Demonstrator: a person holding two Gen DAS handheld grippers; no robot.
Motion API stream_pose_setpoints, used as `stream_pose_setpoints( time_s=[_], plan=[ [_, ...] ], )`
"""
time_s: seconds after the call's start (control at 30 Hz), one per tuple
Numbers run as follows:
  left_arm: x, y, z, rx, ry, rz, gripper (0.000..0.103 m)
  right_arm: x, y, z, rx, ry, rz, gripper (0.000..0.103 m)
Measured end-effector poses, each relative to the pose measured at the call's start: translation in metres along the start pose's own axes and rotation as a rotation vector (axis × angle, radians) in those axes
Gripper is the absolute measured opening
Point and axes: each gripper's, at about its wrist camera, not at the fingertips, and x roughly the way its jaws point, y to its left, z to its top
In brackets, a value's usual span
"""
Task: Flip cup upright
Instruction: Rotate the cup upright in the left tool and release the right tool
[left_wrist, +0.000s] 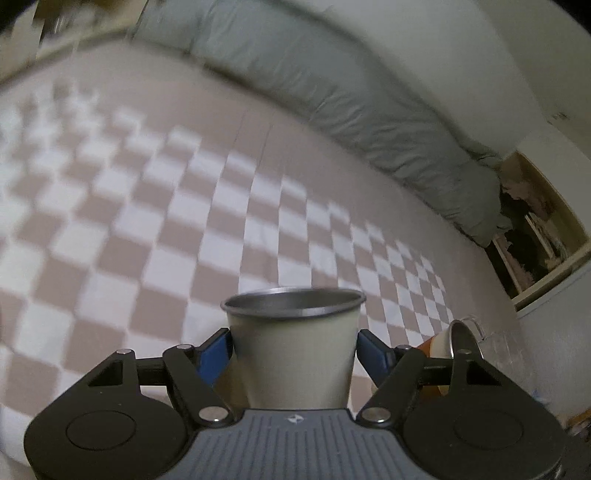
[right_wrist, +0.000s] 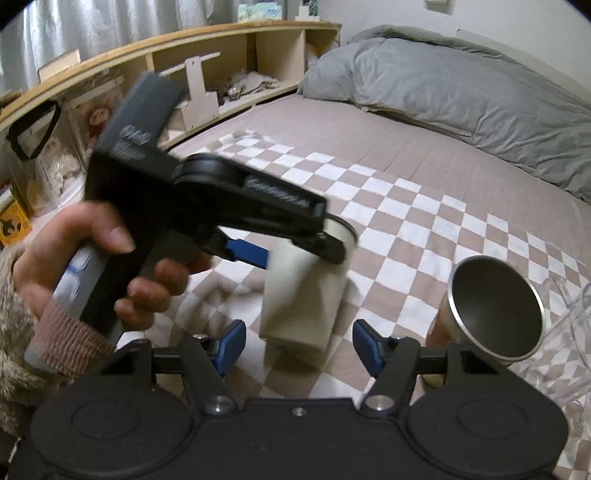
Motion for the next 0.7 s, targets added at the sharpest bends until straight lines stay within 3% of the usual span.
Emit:
stream_pose_setpoints(
  time_s=[0.2,0.33,0.4,0.6,0.7],
  plan=[
    [-0.037,-0.022,-0.016,0.247,-0.207,0.131,0.073,-0.008,-0.006,0.003,0.008,-0.044,-0.053,0.065],
    [-0.043,-0.038,-0.033,0.458,-0.278,0.309,0.073,-0.007,-0.009,0.005,0.014,-0.046,-0.059,0.065],
    [-0.044,-0.040,-0.040,0.517,-0.278,0.357,0.073,-0.007,-0.008,0.005,0.014,-0.047,-0.060,0.065],
    [-0.046,-0.028,-0.048,0.525,-0.225,0.372,0.073,-0.006,-0.007,0.005,0.021,-0.048,-0.057,0.065],
    [-0.050,-0.022,-0.051,0.507,-0.246,0.366,0.073,-0.005,-0.007,0.005,0.023,-0.044,-0.057,0.065]
  ],
)
